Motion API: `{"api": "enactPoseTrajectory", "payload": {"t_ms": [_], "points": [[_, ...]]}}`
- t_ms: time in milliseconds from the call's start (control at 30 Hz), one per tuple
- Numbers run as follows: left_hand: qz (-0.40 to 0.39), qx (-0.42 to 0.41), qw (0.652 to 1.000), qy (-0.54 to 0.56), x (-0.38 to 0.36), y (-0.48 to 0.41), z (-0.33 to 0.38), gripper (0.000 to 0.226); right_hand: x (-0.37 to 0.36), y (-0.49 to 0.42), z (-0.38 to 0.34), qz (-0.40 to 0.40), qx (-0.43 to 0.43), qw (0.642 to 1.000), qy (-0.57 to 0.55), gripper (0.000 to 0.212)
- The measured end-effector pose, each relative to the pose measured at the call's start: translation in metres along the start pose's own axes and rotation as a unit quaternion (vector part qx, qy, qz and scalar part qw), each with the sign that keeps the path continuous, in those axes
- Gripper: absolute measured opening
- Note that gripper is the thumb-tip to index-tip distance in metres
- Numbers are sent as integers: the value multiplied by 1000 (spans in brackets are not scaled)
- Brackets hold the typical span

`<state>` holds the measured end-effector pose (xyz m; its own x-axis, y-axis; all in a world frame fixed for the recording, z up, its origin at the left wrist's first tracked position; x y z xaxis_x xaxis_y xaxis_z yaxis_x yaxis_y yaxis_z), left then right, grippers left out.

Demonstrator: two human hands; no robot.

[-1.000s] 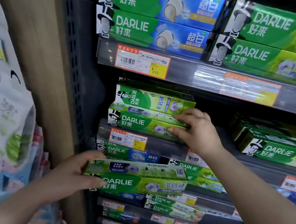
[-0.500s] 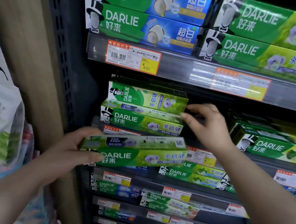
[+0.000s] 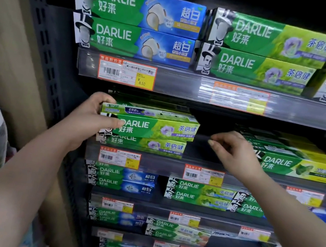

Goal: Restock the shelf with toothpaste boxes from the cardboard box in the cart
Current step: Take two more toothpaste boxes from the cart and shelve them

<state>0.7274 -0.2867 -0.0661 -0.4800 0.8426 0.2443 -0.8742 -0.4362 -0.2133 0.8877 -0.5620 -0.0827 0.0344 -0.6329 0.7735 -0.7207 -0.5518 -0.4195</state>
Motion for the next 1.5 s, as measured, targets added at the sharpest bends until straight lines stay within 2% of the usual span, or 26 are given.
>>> {"api": "enactPoseTrajectory", "payload": {"t_ms": [167,267,333,433,500,600,667,967,1133,1400,1500], "points": [[40,40,998,-11,9,-1,-9,39,-14,0,-5,-34,-1,999,-30,23],[78,50,994,-51,7,1,-12,68,-23,-2,-10,-83,-11,995,-51,39],[118,42,987,-102,1,1,-12,73,-29,-4,-14,-128,-8,989,-69,50],[156,52,978,-128,-7,6,-14,74,-35,0,-27,-132,20,988,-70,42],[167,63,978,-109,-7,9,-21,69,-36,5,-33,-92,33,994,-52,37],[171,52,979,-102,-8,12,-27,35,-38,11,-38,-53,40,997,-38,32],[172,45,976,-128,-12,14,-29,27,-41,9,-39,-43,23,998,-37,27],[165,3,976,-145,-7,17,-36,27,-50,-4,-38,-22,-37,999,-17,33],[166,-6,975,-149,-9,19,-42,24,-51,0,-37,-49,-24,998,7,32],[153,13,981,-121,-8,11,-38,19,-51,-7,-35,-62,-47,997,12,25],[148,27,980,-129,-8,3,-37,19,-51,-13,-35,-65,-62,996,5,33]]}}
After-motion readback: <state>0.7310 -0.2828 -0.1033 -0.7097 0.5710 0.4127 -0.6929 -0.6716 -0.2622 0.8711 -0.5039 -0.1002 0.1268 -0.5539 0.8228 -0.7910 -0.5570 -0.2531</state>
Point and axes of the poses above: each hand's wrist, its own y-axis away from the middle knuckle, its own x-axis out of the back of the hand, z = x × y, the point moved 1 cm from there along -y, towards the middle knuckle, and after that the axes turned 3 degrees about -z, right-handed, at the moved point
